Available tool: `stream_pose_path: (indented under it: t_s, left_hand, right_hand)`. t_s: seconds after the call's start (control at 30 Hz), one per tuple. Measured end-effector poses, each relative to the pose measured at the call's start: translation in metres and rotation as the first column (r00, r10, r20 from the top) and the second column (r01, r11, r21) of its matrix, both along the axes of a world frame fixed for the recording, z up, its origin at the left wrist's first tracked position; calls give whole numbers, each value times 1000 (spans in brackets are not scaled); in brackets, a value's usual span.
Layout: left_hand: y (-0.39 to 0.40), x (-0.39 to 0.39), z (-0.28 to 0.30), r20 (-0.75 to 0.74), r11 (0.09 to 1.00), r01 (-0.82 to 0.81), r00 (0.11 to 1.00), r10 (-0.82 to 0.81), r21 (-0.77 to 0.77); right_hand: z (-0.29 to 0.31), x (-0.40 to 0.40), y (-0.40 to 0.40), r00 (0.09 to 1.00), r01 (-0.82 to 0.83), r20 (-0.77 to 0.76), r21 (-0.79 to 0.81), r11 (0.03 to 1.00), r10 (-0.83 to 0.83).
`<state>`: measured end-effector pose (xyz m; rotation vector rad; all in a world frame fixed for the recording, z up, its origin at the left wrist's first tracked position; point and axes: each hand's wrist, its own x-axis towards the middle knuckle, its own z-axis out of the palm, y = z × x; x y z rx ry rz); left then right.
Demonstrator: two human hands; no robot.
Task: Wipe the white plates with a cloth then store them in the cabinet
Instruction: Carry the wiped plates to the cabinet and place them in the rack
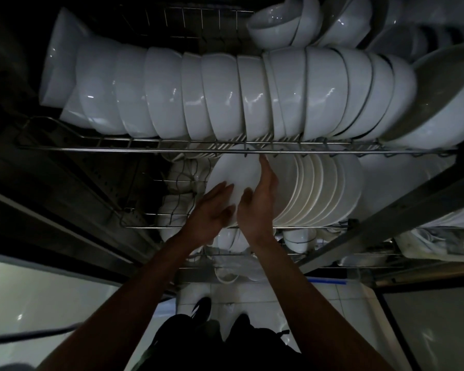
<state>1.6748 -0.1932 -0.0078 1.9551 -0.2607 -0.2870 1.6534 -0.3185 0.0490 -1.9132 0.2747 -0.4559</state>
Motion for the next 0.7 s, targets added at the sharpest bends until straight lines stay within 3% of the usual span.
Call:
stream_pose_path:
  t_s: [0.1, 0.33, 0.53, 0.7]
  left_hand:
    - [0, -1, 0, 14, 1000, 2, 1000, -2, -23]
    - [-2, -3, -2, 134, 996, -10, 991, -1, 86]
    - [-3, -5, -5, 117, 999, -40, 992, 40, -10]
    - [-2, -7, -6, 136, 997, -82, 987, 80, 6]
  right_hand:
    - [0, 0, -1, 999, -30, -31, 20, 999, 31]
    - [-5, -3, -11, 996, -74, -58, -39, 997, 72]
    - [-4, -4, -13, 994, -100, -58, -43, 994, 97]
    - [-9, -6, -20, 990, -106, -109, -172, 979, 88]
